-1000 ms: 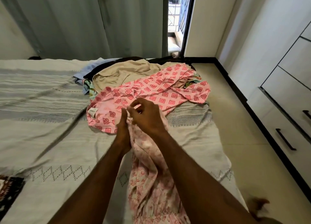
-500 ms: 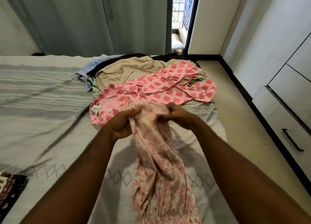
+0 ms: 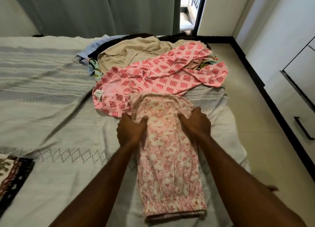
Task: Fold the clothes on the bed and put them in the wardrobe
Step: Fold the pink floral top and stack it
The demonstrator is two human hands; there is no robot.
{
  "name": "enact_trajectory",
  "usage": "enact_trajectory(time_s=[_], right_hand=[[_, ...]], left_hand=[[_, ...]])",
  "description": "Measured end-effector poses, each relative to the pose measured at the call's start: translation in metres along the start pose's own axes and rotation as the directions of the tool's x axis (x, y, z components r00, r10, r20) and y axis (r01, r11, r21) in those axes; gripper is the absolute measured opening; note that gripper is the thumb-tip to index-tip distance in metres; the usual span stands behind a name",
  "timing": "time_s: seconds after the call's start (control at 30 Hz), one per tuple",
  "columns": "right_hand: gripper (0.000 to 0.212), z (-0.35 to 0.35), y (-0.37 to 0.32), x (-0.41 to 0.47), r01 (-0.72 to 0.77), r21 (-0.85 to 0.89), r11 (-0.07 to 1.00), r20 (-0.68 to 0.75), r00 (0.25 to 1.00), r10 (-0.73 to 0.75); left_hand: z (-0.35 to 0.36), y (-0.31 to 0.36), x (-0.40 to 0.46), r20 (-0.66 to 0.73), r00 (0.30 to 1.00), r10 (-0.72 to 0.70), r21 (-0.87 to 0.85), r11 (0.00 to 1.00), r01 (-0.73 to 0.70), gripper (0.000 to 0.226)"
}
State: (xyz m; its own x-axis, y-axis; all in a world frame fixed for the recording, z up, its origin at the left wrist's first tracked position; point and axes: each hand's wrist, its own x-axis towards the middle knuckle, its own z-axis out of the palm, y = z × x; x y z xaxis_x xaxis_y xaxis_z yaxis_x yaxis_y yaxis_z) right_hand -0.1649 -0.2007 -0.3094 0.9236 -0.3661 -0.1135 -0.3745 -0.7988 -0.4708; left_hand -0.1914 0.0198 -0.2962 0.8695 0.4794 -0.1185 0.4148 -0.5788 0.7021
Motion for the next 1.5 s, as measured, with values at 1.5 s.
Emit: enact_trajectory(time_s=[1.5], right_hand=[[0.048, -0.063, 0.119, -0.164, 0.8, 0.176, 0.574, 0.487, 0.436, -0.757]], left_hand=[[-0.074, -0.102, -0.15, 0.495, 0.561, 0.664, -0.229, 0.722, -0.653, 0.018]])
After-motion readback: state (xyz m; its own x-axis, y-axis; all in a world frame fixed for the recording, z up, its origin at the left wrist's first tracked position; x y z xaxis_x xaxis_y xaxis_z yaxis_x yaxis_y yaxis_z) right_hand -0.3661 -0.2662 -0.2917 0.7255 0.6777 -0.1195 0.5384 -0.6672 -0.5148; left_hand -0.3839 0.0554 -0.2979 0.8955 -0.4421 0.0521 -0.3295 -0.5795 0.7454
